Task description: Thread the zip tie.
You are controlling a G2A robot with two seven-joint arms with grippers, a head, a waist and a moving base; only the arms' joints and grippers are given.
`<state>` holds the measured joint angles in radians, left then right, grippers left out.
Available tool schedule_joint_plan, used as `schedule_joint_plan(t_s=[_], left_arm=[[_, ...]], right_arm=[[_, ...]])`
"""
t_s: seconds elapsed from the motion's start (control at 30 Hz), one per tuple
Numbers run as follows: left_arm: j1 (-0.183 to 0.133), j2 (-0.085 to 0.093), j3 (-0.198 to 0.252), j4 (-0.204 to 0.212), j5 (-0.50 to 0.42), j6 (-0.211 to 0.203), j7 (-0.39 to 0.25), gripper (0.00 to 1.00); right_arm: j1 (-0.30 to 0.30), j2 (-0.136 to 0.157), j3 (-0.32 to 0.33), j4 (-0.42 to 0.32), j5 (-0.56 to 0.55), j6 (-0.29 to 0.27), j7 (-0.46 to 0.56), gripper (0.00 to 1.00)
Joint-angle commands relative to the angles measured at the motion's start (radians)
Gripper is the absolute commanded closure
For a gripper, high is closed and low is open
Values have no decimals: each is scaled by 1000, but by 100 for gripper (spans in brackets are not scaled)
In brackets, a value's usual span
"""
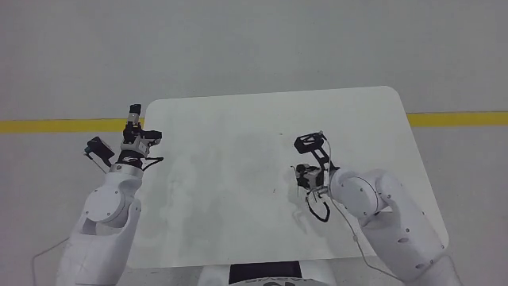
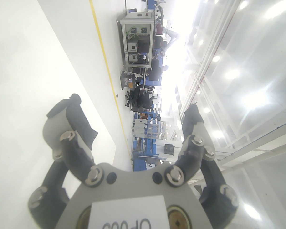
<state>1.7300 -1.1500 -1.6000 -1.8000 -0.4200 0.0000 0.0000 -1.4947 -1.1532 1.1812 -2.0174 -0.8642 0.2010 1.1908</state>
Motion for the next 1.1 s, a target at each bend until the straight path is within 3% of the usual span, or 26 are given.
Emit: schedule_joint_plan(t_s=[0.0, 0.13, 0.2, 0.67, 0.8, 1.07], left_arm=[[0, 0, 0, 0, 0, 0, 0, 0], [0, 0, 0, 0, 0, 0, 0, 0], [0, 0, 0, 0, 0, 0, 0, 0], [0, 0, 0, 0, 0, 0, 0, 0], [0, 0, 0, 0, 0, 0, 0, 0], [0, 0, 0, 0, 0, 0, 0, 0]], right_arm=[[40, -4, 8, 22, 78, 20, 27, 100], [115, -12, 15, 89, 189, 87, 62, 100], [138, -17, 13, 106, 245, 93, 50, 100], [127, -18, 13, 113, 269, 88, 19, 100], [142, -21, 14, 109, 301, 139, -18, 100], [206, -59, 41, 214, 365, 139, -77, 100]])
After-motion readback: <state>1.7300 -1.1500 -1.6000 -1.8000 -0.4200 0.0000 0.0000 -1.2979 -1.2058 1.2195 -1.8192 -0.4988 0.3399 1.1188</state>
